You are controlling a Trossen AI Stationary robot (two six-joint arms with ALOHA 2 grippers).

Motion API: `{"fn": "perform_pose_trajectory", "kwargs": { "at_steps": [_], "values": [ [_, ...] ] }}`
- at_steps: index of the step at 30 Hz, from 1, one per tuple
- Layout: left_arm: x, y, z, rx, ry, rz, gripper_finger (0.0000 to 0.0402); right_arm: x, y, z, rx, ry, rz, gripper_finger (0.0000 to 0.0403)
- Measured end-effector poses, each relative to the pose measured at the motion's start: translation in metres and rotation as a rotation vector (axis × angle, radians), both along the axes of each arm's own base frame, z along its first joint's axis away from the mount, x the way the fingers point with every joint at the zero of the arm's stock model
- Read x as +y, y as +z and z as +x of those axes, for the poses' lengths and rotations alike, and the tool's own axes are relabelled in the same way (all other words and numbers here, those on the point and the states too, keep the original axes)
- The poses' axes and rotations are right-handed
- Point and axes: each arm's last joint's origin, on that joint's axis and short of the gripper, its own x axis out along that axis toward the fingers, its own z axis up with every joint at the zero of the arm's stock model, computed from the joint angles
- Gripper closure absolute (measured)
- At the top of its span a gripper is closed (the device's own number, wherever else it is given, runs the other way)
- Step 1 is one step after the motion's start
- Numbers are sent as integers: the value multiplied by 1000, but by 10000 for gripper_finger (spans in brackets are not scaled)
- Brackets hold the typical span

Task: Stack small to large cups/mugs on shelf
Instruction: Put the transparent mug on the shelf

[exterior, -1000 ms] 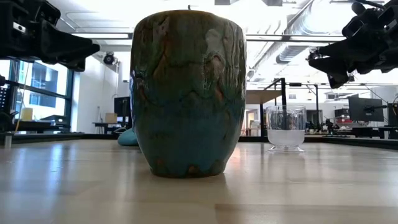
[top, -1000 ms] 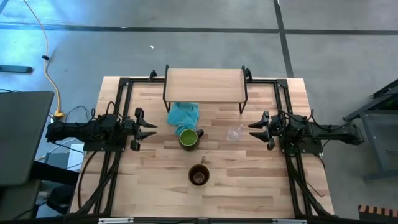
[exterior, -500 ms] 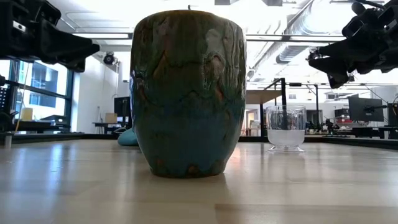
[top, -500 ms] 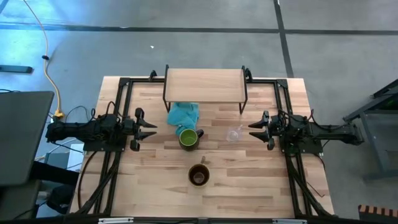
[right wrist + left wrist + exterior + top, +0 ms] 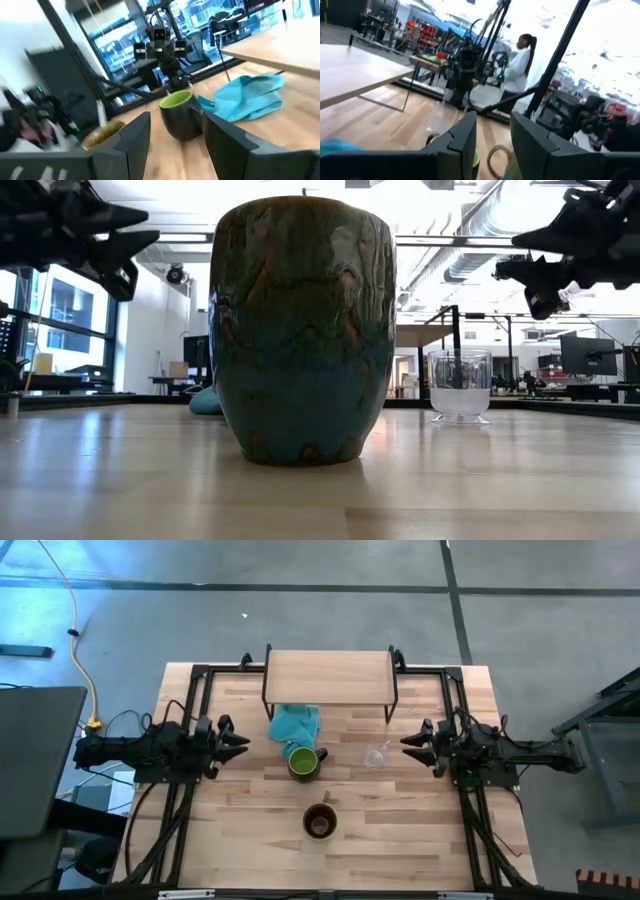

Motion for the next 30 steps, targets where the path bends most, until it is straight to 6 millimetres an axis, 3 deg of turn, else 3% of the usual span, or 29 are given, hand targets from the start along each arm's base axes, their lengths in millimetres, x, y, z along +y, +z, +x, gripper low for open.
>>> {"fn": "perform_pose_trajectory", "kwargs": {
  "at_steps": [5,15,23,30],
  "values": [
    [0,7,-1,-79,-18,-85,295,0,5,0,-49,23,231,231],
    [0,9,-2,-104,-14,-83,295,0,7,-1,-76,41,386,231],
    [0,13,-3,-152,-39,-188,295,-5,16,-3,-220,-89,592,231],
    [0,12,-3,-150,-49,-230,295,-6,15,-3,-201,-128,495,231]
  ]
}}
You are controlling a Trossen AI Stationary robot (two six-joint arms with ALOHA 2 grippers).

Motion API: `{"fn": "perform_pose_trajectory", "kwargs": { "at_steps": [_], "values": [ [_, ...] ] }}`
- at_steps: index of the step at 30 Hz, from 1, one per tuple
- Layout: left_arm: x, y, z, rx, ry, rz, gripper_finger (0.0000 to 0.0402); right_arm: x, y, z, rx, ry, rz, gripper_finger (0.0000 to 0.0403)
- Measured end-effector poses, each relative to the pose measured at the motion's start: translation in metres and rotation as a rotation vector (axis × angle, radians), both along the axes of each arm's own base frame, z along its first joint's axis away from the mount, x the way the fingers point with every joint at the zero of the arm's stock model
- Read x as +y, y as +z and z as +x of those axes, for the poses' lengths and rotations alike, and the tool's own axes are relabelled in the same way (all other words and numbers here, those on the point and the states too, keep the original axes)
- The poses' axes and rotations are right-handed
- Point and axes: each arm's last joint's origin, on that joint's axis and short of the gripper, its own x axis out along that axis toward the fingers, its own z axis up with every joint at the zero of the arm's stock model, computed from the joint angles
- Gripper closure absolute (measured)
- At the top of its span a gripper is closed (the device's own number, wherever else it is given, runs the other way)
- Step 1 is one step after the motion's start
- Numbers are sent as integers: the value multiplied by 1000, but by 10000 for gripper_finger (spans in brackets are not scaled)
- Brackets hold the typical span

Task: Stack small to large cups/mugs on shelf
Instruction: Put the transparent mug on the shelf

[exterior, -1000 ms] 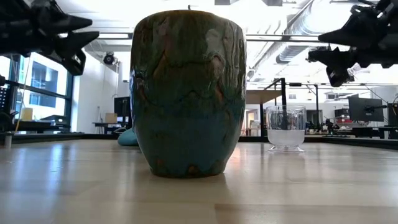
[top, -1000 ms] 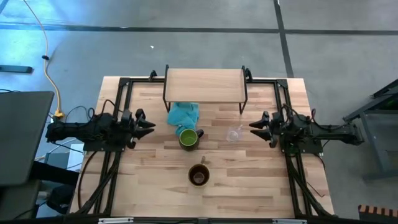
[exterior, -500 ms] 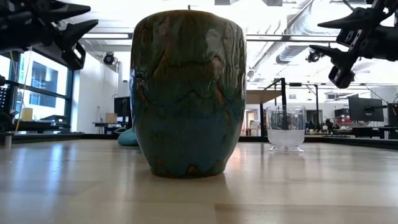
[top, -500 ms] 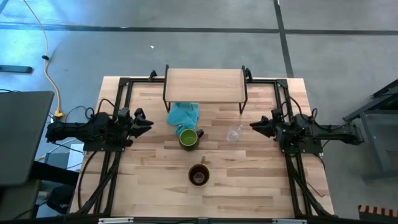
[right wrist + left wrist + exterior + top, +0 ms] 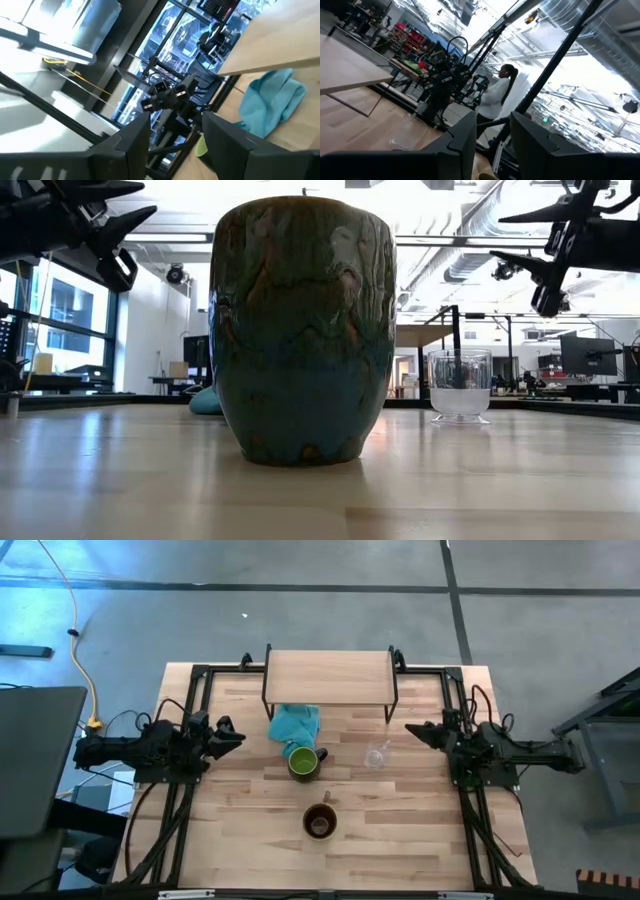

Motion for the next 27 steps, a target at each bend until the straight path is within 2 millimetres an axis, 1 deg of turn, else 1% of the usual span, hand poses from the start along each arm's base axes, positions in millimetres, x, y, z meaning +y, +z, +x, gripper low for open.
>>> {"fn": "perform_pose_trajectory", "kwargs": {
  "at_steps": [3,9,14,18,23,25,27],
  "values": [
    [0,-1,0,8,3,-3,295,0,0,0,15,-13,-56,231],
    [0,-1,0,13,6,-4,295,0,2,0,1,-29,-89,231],
    [0,-2,1,22,5,-5,295,0,0,0,14,-14,-59,231],
    [1,-2,0,22,26,-11,295,1,0,0,-1,27,7,231],
    [2,-2,0,21,49,-17,295,1,0,0,2,31,8,231],
    [2,-2,0,21,55,-19,295,1,-2,1,26,17,-39,231],
    [2,-2,0,20,65,-22,295,0,-6,1,87,-28,-97,231]
  ]
}}
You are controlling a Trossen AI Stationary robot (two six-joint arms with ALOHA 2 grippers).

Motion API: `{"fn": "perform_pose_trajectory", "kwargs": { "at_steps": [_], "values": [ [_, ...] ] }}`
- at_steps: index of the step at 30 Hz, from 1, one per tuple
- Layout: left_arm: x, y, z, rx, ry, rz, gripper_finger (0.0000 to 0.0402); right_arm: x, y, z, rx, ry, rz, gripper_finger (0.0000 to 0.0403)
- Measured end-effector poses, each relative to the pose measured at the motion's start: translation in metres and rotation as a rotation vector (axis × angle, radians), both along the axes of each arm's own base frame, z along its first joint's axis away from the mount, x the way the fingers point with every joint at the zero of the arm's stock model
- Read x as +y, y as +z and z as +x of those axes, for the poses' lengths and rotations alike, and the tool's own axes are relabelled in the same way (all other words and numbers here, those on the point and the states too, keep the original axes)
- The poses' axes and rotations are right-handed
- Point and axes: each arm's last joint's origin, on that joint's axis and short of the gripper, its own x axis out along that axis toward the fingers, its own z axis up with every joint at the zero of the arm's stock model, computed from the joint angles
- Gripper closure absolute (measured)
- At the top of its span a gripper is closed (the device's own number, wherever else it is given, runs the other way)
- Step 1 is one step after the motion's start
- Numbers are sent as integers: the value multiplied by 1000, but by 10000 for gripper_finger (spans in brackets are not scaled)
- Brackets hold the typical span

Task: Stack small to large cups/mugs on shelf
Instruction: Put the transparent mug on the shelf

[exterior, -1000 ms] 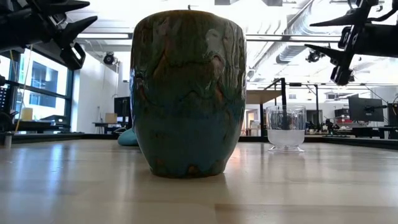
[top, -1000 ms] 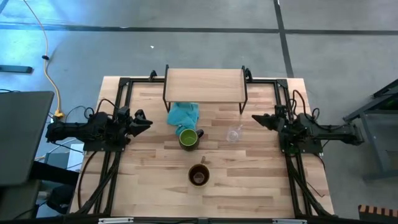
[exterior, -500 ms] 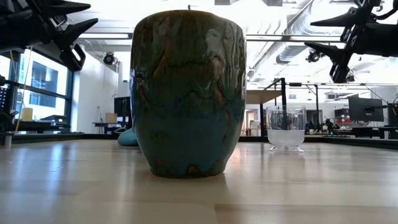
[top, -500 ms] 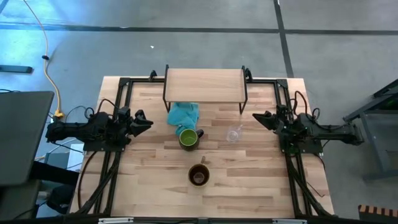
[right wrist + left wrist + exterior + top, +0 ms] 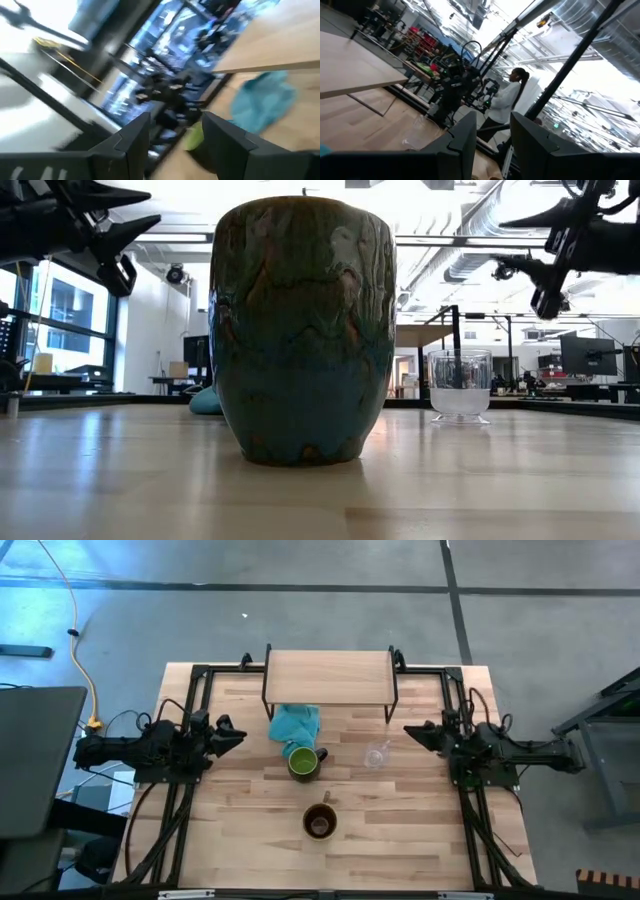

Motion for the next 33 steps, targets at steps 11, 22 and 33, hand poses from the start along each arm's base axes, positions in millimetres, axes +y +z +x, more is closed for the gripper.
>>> {"fn": "perform_pose_trajectory", "kwargs": {
  "at_steps": [11,22,33],
  "values": [
    [1,0,0,-2,46,-22,295,-2,-12,1,129,-73,-23,231],
    [1,-6,1,44,4,-90,295,6,30,-2,46,87,-309,231],
    [2,-6,1,42,45,-100,295,6,86,27,629,130,-502,231]
  ]
}}
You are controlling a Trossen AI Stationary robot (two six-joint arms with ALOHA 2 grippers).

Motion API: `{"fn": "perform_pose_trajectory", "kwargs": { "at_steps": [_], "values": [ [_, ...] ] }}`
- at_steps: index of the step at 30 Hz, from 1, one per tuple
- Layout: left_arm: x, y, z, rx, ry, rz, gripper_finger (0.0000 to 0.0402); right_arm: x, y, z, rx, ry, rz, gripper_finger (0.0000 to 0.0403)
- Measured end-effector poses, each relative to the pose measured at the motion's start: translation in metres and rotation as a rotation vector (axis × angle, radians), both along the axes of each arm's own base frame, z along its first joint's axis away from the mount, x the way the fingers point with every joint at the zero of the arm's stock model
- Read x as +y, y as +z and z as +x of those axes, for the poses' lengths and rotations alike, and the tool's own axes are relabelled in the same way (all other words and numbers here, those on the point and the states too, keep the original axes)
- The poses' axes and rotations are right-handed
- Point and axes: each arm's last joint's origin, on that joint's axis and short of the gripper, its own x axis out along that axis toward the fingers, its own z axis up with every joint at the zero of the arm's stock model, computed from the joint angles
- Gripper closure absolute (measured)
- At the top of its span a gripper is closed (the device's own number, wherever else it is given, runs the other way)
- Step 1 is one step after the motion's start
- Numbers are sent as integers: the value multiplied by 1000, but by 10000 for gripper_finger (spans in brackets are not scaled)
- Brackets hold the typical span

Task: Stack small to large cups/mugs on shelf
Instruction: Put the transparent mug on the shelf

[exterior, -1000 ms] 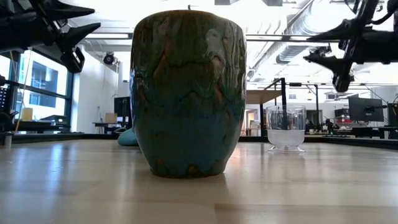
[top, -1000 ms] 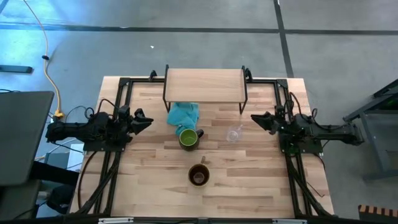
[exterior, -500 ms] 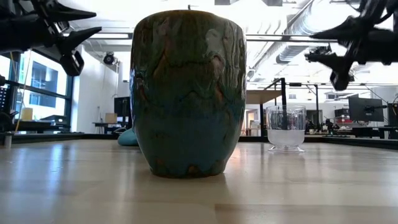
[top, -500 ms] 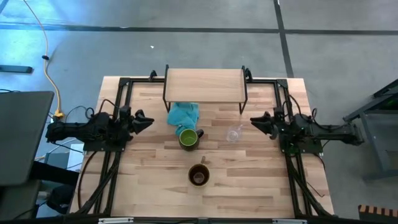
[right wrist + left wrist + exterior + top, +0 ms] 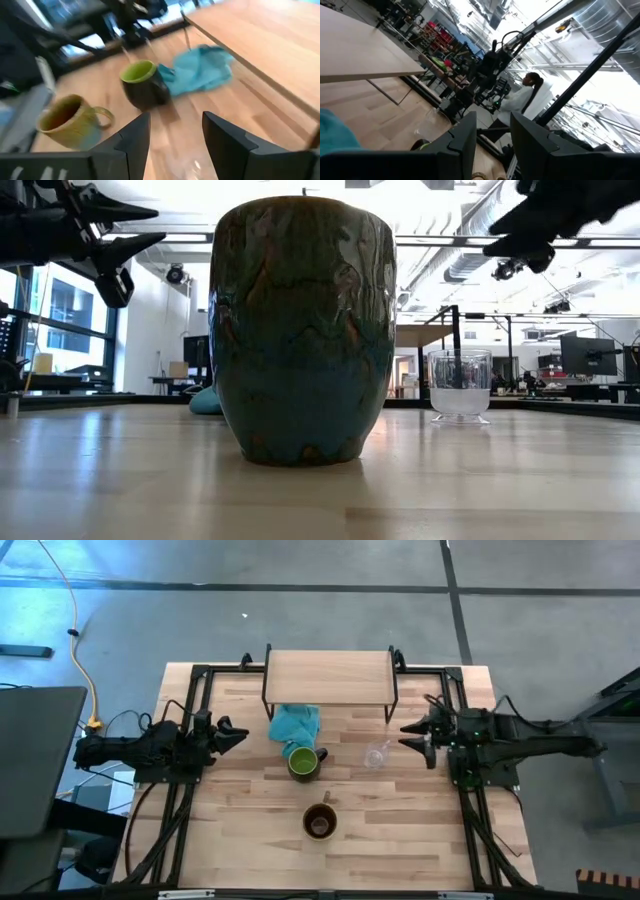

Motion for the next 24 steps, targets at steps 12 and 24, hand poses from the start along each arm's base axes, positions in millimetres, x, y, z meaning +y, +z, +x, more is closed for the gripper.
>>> {"fn": "perform_pose_trajectory", "kwargs": {
  "at_steps": [12,24],
  "values": [
    [0,-9,1,93,-3,-30,296,1,30,36,232,-9,58,231],
    [0,-14,2,142,-3,-40,296,4,8,67,445,142,-27,231]
  ]
}}
